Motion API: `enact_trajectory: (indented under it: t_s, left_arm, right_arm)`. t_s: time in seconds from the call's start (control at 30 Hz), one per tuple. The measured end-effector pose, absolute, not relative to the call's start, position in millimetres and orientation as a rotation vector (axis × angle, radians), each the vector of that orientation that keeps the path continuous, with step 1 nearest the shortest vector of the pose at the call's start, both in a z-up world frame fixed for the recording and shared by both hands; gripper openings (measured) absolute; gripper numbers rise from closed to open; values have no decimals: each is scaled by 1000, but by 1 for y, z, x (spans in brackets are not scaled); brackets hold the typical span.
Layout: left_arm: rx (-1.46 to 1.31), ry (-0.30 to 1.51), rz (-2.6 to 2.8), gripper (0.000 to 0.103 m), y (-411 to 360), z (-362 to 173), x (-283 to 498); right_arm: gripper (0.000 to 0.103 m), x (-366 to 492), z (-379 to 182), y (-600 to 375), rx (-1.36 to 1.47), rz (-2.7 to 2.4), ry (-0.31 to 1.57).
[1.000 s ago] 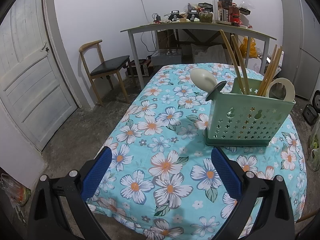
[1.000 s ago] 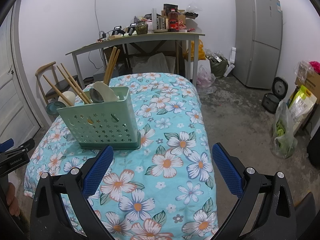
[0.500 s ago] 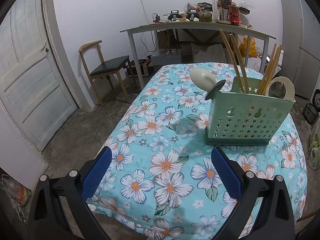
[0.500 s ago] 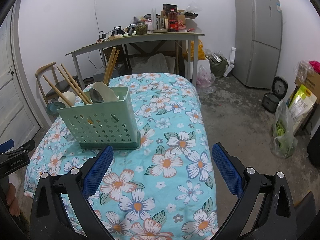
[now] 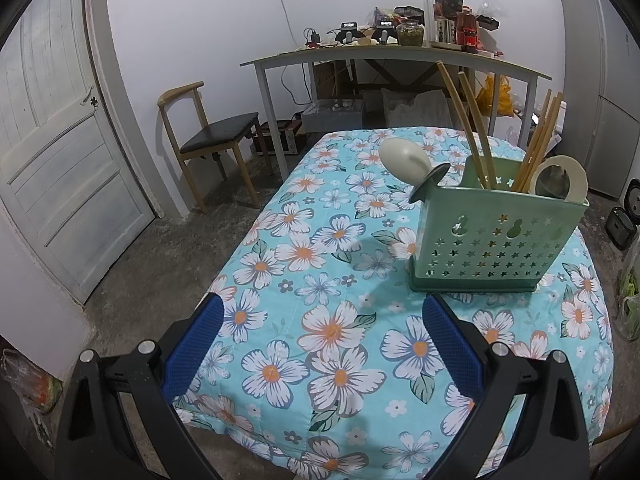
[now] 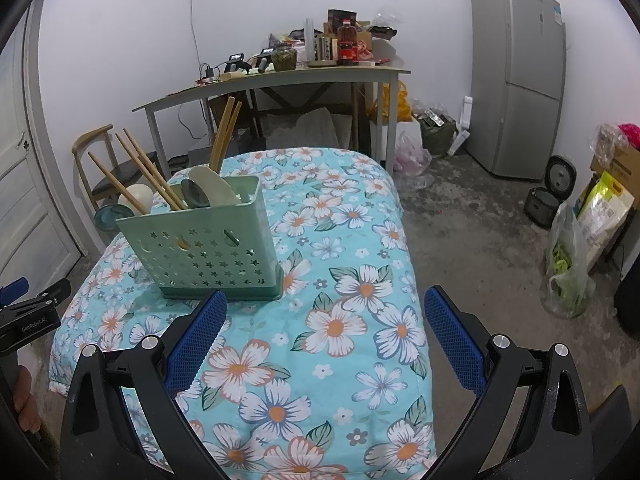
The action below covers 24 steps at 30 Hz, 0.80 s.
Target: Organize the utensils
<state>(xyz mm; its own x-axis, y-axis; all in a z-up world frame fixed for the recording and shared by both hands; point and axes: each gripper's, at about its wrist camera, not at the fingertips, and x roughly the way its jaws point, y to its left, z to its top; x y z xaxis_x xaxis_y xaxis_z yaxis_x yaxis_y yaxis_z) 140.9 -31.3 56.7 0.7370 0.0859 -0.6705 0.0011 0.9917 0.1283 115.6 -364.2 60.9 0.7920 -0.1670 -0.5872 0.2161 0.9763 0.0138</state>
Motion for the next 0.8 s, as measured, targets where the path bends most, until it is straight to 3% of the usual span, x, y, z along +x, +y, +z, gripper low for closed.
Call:
enact_trajectory:
  t_s: [0.8]
  left_arm:
    - [125, 744, 47, 97, -33, 57, 142]
  right_arm:
    - [95, 115, 60, -364, 83, -208, 623]
